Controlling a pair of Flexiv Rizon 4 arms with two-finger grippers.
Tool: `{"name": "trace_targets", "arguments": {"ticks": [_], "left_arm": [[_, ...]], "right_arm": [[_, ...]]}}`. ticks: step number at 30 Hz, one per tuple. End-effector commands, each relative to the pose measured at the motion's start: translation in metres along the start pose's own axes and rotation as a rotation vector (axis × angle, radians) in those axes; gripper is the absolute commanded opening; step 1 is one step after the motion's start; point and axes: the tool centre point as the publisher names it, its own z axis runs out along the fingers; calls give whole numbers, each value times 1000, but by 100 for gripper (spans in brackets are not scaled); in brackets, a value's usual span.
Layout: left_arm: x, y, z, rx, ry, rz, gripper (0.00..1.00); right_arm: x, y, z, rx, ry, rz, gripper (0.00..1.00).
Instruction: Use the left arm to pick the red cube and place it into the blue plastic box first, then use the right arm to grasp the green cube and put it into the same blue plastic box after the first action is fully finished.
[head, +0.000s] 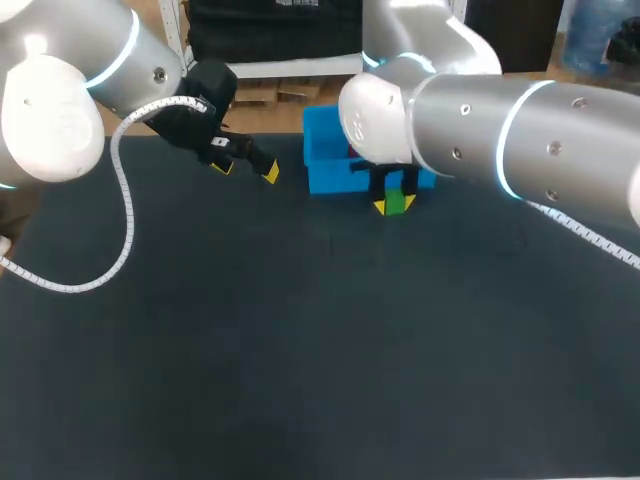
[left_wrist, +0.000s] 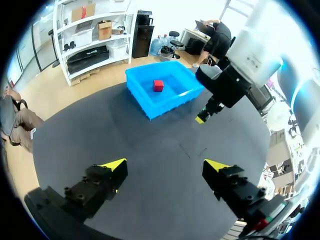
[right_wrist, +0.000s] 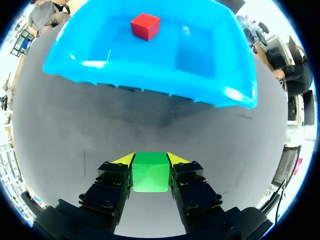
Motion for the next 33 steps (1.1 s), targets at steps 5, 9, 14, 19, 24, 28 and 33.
{"name": "trace_targets", "arguments": {"ticks": [5, 9, 14, 19, 24, 28, 33], "left_arm": [[1, 1, -1, 4, -4, 2, 100], [1, 1, -1, 4, -4, 2, 100], [1, 1, -1, 4, -4, 2, 100], [1, 1, -1, 4, -4, 2, 100], [1, 1, -1, 4, -4, 2, 100], [1, 1, -1, 4, -4, 2, 100], [1, 1, -1, 4, -4, 2, 100]], "right_arm": [[15, -1, -25, -11, -41, 13, 0], [16, -1, -36, -12, -53, 16, 0], [17, -3, -50, -15, -70, 17, 0], [18, -5, -62, -16, -86, 16, 0], [19, -7, -77, -23, -108, 12, 0], [17, -8, -91, -32, -139, 6, 0], [13, -10, -110, -36, -183, -3, 0]]}}
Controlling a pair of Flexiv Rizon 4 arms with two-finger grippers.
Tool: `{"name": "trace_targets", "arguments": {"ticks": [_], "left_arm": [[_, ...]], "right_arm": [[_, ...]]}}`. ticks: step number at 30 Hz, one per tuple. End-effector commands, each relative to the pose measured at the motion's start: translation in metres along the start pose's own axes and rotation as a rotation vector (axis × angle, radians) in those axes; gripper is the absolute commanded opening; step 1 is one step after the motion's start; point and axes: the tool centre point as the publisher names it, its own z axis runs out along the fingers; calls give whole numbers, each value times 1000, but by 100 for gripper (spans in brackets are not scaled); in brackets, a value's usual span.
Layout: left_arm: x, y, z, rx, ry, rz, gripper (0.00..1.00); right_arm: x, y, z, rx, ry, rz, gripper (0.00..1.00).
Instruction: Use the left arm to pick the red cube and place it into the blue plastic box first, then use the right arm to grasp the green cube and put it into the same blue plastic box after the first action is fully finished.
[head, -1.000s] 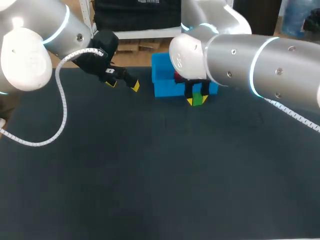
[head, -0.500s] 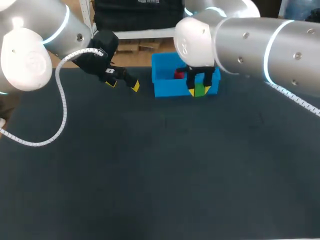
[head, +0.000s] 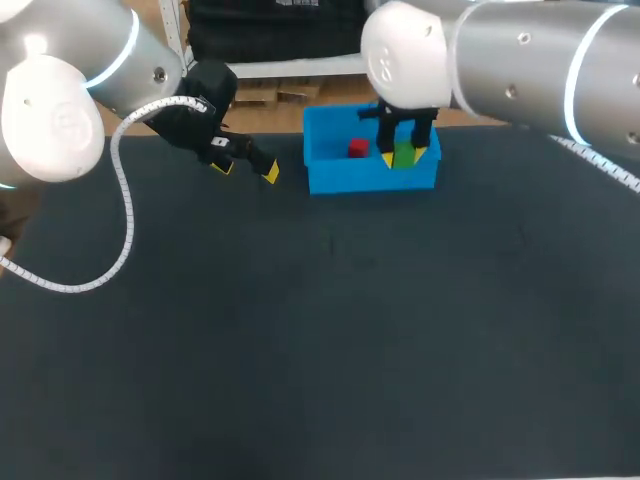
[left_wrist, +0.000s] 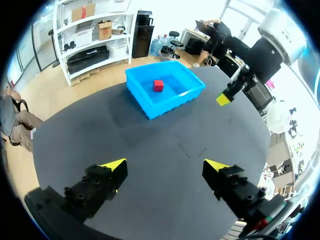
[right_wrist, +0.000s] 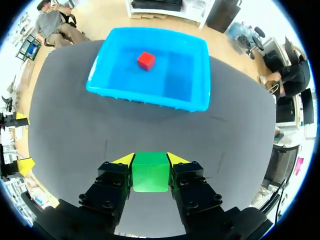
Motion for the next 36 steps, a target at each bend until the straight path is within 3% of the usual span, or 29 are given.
{"name": "trace_targets", "arguments": {"ticks": [1, 22, 36], "left_arm": [[1, 1, -1, 4, -4, 2, 100], [1, 1, -1, 4, -4, 2, 100], [1, 1, -1, 4, -4, 2, 100]], "right_arm": [[7, -3, -16, -5, -99, -6, 0], [-24, -2, -60, -5, -191, -64, 0], [-52, -10, -66, 17, -200, -78, 0]]}}
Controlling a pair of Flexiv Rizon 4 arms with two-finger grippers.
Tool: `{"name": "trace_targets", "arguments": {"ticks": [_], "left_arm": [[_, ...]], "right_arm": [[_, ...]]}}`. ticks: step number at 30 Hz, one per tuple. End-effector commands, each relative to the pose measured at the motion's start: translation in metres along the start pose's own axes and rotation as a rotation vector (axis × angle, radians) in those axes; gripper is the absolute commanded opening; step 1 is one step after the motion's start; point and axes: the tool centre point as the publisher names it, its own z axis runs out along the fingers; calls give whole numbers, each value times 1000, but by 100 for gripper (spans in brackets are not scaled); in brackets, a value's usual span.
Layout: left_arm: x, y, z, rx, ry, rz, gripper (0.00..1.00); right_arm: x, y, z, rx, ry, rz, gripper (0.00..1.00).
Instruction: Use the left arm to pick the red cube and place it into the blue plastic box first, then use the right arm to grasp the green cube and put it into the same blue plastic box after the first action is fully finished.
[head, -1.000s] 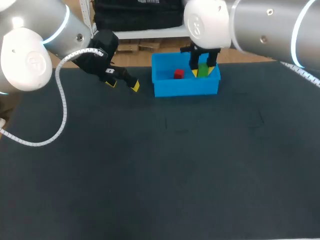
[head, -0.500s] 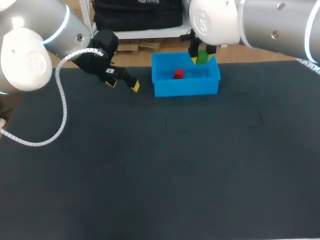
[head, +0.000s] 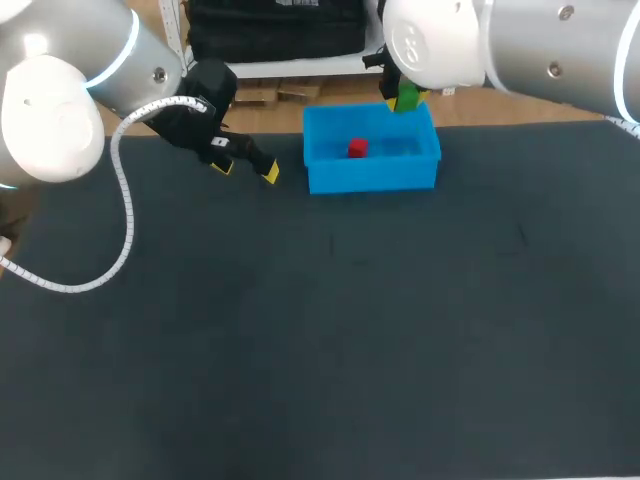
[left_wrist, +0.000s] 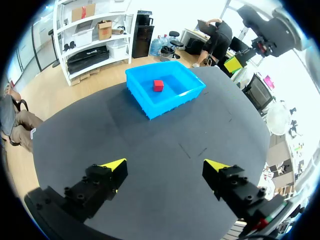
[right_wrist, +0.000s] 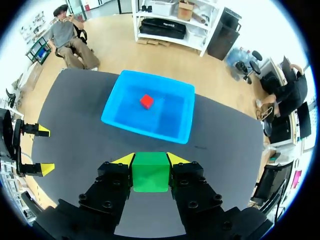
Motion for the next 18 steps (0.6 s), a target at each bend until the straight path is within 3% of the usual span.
{"name": "trace_targets", "arguments": {"ticks": [1, 18], "left_arm": [[1, 1, -1, 4, -4, 2, 100], [1, 1, -1, 4, -4, 2, 100]], "right_arm": [[-11, -1, 2, 3, 7, -4, 0], [-39, 2, 6, 9, -15, -36, 0]]}}
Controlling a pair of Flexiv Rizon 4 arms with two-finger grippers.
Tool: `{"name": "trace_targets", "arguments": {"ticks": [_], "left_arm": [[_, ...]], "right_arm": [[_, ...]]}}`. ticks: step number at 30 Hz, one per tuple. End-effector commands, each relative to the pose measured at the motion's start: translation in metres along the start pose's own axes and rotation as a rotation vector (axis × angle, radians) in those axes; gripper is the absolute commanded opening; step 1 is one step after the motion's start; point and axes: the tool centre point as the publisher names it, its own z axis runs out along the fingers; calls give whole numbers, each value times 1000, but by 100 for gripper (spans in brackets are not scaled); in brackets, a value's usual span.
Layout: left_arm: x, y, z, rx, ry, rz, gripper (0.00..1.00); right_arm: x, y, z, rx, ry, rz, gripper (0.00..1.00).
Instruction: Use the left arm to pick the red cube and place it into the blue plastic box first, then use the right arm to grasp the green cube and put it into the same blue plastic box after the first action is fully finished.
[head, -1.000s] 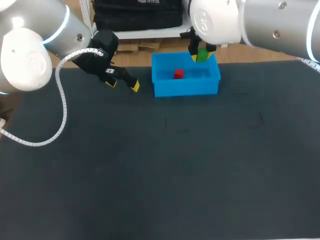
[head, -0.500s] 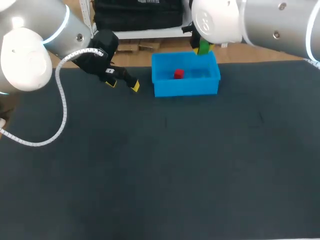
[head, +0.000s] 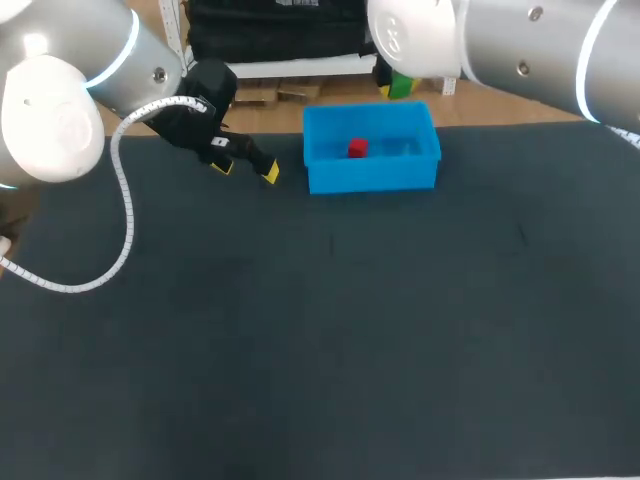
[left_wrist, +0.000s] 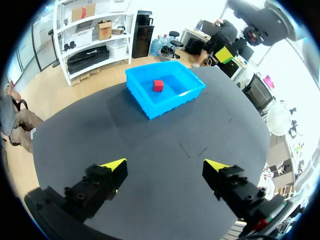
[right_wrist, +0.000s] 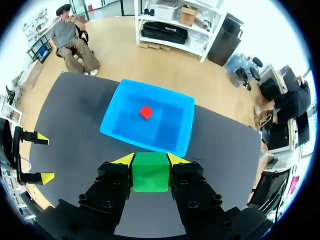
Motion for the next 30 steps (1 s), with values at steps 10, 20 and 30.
{"name": "trace_targets", "arguments": {"ticks": [10, 20, 30], "left_arm": [[1, 1, -1, 4, -4, 2, 100], [1, 1, -1, 4, -4, 2, 100], [1, 1, -1, 4, -4, 2, 100]], "right_arm": [[-26, 4, 11, -38, -26, -7, 0], [-34, 7, 25, -41, -53, -9, 0], [-41, 6, 45, -31, -76, -5, 0]]}}
